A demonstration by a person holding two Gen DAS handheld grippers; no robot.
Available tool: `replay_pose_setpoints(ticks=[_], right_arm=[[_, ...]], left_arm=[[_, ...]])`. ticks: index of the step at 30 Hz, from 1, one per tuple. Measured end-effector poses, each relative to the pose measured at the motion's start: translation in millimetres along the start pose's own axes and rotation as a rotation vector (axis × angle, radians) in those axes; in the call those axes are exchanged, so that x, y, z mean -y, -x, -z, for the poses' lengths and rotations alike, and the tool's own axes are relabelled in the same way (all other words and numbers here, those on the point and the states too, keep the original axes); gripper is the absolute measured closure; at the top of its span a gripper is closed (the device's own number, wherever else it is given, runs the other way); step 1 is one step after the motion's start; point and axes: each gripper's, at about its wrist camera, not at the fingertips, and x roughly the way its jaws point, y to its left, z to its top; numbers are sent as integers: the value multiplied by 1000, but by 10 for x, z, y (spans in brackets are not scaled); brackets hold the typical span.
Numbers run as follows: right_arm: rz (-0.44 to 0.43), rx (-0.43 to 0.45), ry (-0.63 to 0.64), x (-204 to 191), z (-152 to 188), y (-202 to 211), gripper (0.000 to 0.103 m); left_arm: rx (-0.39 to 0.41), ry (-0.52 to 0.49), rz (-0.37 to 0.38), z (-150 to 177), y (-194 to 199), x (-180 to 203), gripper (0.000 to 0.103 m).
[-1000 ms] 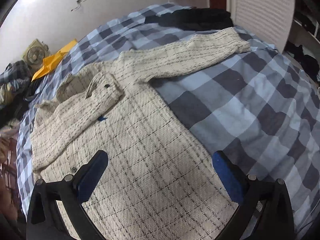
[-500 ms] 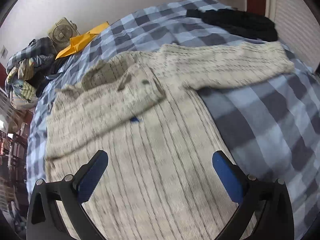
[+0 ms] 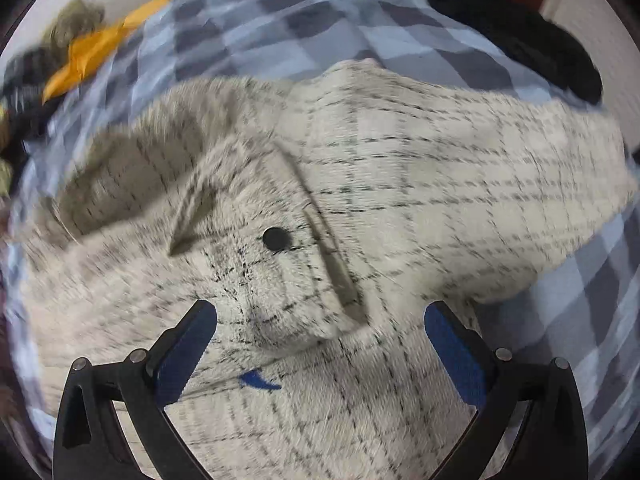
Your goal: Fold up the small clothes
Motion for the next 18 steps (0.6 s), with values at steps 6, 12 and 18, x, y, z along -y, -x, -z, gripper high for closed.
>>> replay_pose_setpoints(ticks=[6,12,18], right_arm=[[-18,37,114,-226,98,83,79],[-182,203,46,-61,123,805,84],[-140,258,-18,183,25,861,85]], left_arm=[[-2,39,-6,-16,-3,-94,0],[8,70,-20,-26,6,-193,0],[-20,107,-7,-19,-69,-304,0]])
